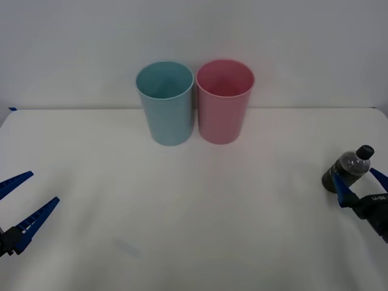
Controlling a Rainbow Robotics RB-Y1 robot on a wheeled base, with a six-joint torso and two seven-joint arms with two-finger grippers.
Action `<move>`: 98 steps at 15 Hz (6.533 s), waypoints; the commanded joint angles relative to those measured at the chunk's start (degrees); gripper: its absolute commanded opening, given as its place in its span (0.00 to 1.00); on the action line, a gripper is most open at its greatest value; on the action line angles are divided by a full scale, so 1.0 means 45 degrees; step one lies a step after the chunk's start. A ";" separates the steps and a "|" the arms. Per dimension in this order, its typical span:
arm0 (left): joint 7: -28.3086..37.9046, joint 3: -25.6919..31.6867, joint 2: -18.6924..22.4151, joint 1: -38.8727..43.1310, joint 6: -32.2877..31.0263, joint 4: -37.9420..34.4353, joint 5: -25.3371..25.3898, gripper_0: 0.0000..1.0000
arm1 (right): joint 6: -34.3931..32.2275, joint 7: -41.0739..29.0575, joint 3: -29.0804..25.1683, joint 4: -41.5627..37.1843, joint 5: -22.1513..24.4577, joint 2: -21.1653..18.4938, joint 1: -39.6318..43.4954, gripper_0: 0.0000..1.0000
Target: Grasp the object on the table and drop it into the matching bin: aluminum can to the light blue bin, PET bottle to the pink bin.
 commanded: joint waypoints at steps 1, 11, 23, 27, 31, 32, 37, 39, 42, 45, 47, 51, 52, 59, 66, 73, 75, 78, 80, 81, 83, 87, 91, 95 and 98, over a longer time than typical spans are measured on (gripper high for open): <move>0.0000 0.0000 0.0000 0.0001 0.0000 0.0000 0.0000 1.00 | 0.0013 0.0145 0.0021 0.0381 0.0002 0.0144 -0.0434 1.00; 0.0000 0.0000 0.0000 0.0001 0.0000 0.0000 0.0000 1.00 | 0.0131 0.0633 0.0041 0.0967 0.0081 0.0535 -0.1235 0.75; 0.0000 0.0000 0.0000 0.0001 0.0000 0.0000 0.0000 1.00 | -0.0533 0.0789 0.0060 0.0732 0.0120 0.0535 -0.1040 0.00; 0.0000 0.0000 0.0000 0.0001 0.0000 0.0000 0.0000 1.00 | -0.0436 0.0379 0.0197 -0.1065 0.0354 0.0515 -0.0200 0.00; 0.0000 0.0000 0.0000 0.0001 0.0000 0.0000 0.0000 1.00 | -0.0475 -0.1281 0.0295 -0.2647 0.1252 0.0476 0.0210 0.00; 0.0000 0.0000 0.0000 0.0001 0.0000 0.0000 0.0000 1.00 | -0.0455 -0.1828 0.0334 -0.3135 0.1506 0.0476 0.0328 0.00; 0.0000 0.0000 0.0000 0.0001 0.0000 0.0000 0.0000 1.00 | -0.0455 -0.4836 0.0432 -0.5244 0.2854 0.0418 0.0503 0.00; 0.0000 0.0000 0.0000 0.0001 0.0000 0.0000 0.0000 1.00 | -0.0416 -0.5930 0.0607 -0.5967 0.3049 0.0242 0.0503 0.00; 0.0000 0.0000 0.0000 0.0001 0.0000 0.0000 0.0000 1.00 | -0.0299 -0.7473 0.0939 -0.7022 0.3069 -0.0442 0.0367 0.00; 0.0000 0.0000 0.0000 0.0001 0.0000 0.0000 0.0000 1.00 | 0.0209 -0.8586 0.1369 -0.7783 0.3401 -0.1184 -0.0102 0.00; 0.0000 0.0000 0.0000 0.0001 0.0000 0.0000 0.0000 1.00 | 0.0170 -0.9152 0.1545 -0.7783 0.3518 -0.1614 -0.0688 0.00; 0.0000 0.0000 0.0000 0.0001 0.0000 0.0000 0.0000 1.00 | 0.0170 -1.0598 0.1721 -0.7783 0.4788 -0.2121 -0.1938 0.00; 0.0000 0.0000 0.0000 0.0001 0.0000 0.0000 0.0000 1.00 | 0.0170 -1.1008 0.1760 -0.7725 0.5120 -0.2121 -0.2211 0.00; 0.0000 0.0000 0.0000 0.0001 0.0000 0.0000 0.0000 1.00 | -0.0182 -1.1516 0.3068 -0.4717 0.5745 -0.2180 -0.5688 0.00; 0.0000 0.0000 0.0000 0.0001 0.0000 0.0000 0.0000 1.00 | -0.0221 -1.1242 0.4201 -0.1924 0.5764 -0.2180 -0.8442 0.00; 0.0000 0.0000 0.0000 0.0001 0.0000 0.0000 0.0000 1.00 | -0.1041 -1.0910 0.4631 0.0615 0.5881 -0.1828 -1.0708 0.00; 0.0000 0.0000 0.0000 0.0001 0.0000 0.0000 0.0000 1.00 | -0.1354 -1.0754 0.4728 0.1416 0.5901 -0.1653 -1.1293 0.00; 0.0000 0.0000 0.0000 0.0001 0.0000 0.0000 0.0000 1.00 | -0.1393 -1.0598 0.5060 0.2236 0.5979 -0.1301 -1.1977 0.00; 0.0000 0.0000 0.0000 0.0001 0.0000 0.0000 0.0000 1.00 | -0.1393 -1.0519 0.5197 0.2490 0.6057 -0.1086 -1.2211 0.00; 0.0000 0.0000 0.0000 0.0001 0.0000 0.0000 0.0000 1.00 | -0.1393 -1.0480 0.5197 0.2568 0.6194 -0.0930 -1.2309 0.00; 0.0000 0.0000 0.0000 0.0001 0.0000 0.0000 0.0000 1.00 | -0.1393 -1.0422 0.5217 0.2685 0.6272 -0.0774 -1.2426 0.00; 0.0000 0.0000 0.0000 0.0001 0.0000 0.0000 0.0000 1.00 | -0.1334 -1.0266 0.5217 0.2685 0.6272 -0.0696 -1.2446 0.05; 0.0000 0.0000 0.0000 0.0001 0.0000 0.0000 0.0000 1.00 | -0.1100 -1.0031 0.5217 0.2685 0.6291 -0.0696 -1.2387 1.00; 0.0000 0.0000 0.0000 0.0001 0.0000 0.0000 0.0000 1.00 | -0.1061 -0.9816 0.5197 0.2627 0.6077 -0.0696 -1.2094 1.00; 0.0000 0.0000 0.0000 0.0001 0.0000 0.0000 0.0000 1.00 | -0.1041 -0.9699 0.4748 0.1240 0.6096 -0.0774 -1.0903 1.00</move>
